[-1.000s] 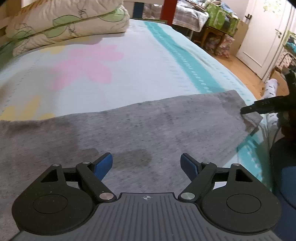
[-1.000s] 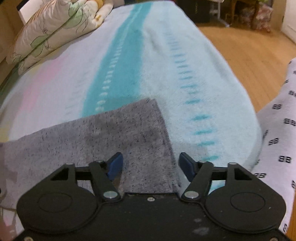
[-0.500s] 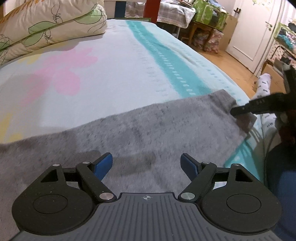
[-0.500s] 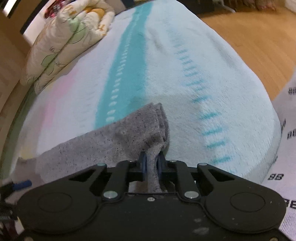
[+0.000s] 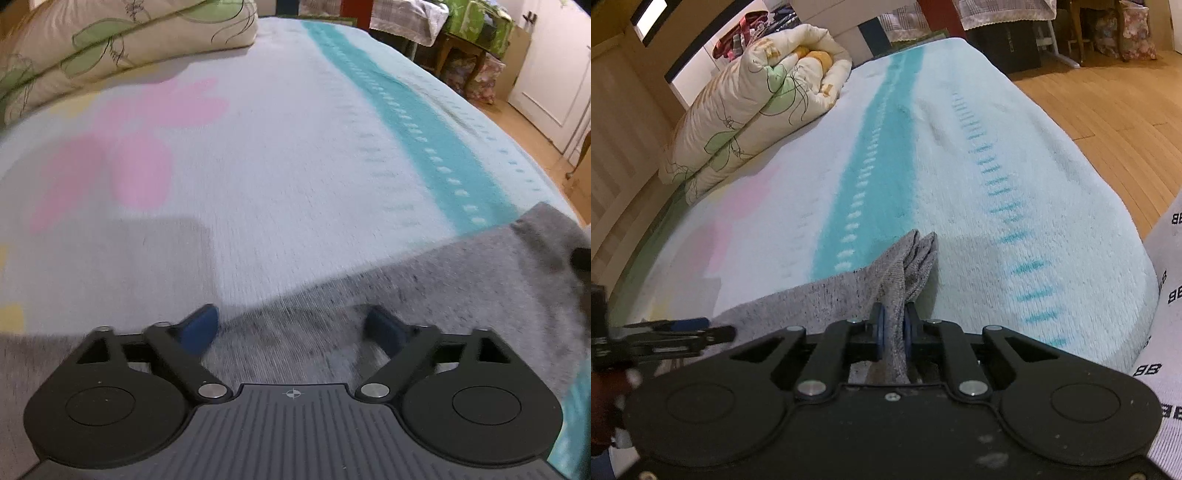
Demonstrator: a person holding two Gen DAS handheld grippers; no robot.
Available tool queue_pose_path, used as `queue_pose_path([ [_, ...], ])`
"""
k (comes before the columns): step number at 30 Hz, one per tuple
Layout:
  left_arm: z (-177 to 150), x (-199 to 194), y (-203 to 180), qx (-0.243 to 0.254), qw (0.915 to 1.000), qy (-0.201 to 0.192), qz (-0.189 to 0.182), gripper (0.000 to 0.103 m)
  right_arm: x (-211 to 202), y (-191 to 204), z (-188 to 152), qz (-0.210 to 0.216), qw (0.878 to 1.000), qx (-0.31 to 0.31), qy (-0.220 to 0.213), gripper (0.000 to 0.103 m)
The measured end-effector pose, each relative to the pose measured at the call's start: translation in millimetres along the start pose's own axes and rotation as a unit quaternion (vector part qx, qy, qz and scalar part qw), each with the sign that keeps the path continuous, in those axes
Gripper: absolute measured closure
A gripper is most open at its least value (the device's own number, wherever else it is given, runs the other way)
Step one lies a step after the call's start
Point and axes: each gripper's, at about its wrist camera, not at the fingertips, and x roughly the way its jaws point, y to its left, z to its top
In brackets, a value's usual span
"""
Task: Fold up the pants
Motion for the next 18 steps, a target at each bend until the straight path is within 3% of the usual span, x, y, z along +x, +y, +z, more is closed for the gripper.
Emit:
queue_pose_path([
  [4,8.6,-5.0,3.4,-0.007,0.9999,0.007,-0.007,0.009,-2.3,0.1,-0.6,-0.002,1.000,0.000,-0.005,0.091],
  [7,7.7,-27.0,11.8,-0.013,0.9996,-0.021,-0.009,0.009,-3.1,1.4,-1.4,-0.003,1.000,-0.001,-0.006,0.091],
  [12,-17.7,-54.1,14.0,0.005,0.9992,-0.024,-0.030,0.009,-4.0,4.3,-1.5,-0.009,1.000,-0.007,-0.006,0.091],
  [18,-53.2,-54.6,0.1,0.043,0.9981,-0.002,-0.043,0.009,-14.0,12.1,-3.1,-0.021,1.000,-0.005,-0.010,0.091],
])
